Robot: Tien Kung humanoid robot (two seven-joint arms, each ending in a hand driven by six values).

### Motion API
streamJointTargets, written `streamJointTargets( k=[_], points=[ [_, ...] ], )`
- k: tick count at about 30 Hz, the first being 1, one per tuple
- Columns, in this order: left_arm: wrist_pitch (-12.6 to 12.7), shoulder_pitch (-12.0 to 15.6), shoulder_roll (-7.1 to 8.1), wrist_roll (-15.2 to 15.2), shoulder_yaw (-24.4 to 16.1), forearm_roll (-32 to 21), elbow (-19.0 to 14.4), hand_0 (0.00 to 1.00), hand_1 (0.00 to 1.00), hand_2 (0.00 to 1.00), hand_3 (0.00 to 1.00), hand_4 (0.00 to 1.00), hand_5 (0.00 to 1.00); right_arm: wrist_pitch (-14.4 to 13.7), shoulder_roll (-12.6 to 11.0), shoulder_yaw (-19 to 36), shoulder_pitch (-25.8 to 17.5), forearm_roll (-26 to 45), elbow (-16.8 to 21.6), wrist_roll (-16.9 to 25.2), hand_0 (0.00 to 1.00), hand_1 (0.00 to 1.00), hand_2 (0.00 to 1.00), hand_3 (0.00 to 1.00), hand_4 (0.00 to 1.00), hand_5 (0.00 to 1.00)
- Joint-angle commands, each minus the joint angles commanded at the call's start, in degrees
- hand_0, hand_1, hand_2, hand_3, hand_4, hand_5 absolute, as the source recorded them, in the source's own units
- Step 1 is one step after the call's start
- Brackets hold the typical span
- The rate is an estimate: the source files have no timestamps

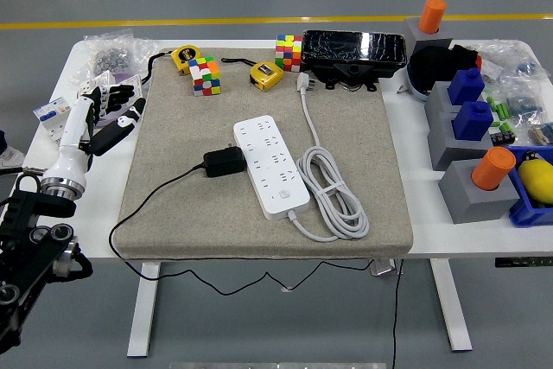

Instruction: Put the plug near the board,insert it into the board,press the button,pull the plug out

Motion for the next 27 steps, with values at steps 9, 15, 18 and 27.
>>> streamJointTargets(
  k=[9,15,18,27],
  points=[
    [-0.1,0.8,-0.36,0.2,0.3,0.2,0.2,0.759,0.752,0.72,0.661,0.749,0.453,0.3,0.3,-1.6,-0.2,1.2,-0.7,-0.3,0.531,0.642,0.64,0.559,0.895,0.414],
    [0.0,0.6,-0.12,0.2,1.0,0.2,-0.3,0.759,0.752,0.72,0.66,0.747,0.449,-0.4,0.9,-1.8,-0.2,0.9,-1.3,-0.5,0.542,0.657,0.642,0.558,0.896,0.415],
    [0.0,0.4,-0.12,0.3,1.0,0.1,-0.6,0.76,0.752,0.72,0.657,0.746,0.449,0.1,0.7,-2.3,-0.2,1.4,-1.1,-0.7,0.546,0.674,0.643,0.559,0.896,0.415],
    [0.0,1.0,-0.04,0.5,1.5,0.0,-0.8,0.759,0.752,0.72,0.657,0.746,0.448,0.4,0.4,-2.4,0.0,1.4,-0.7,-0.9,0.541,0.655,0.643,0.559,0.896,0.415]
  ],
)
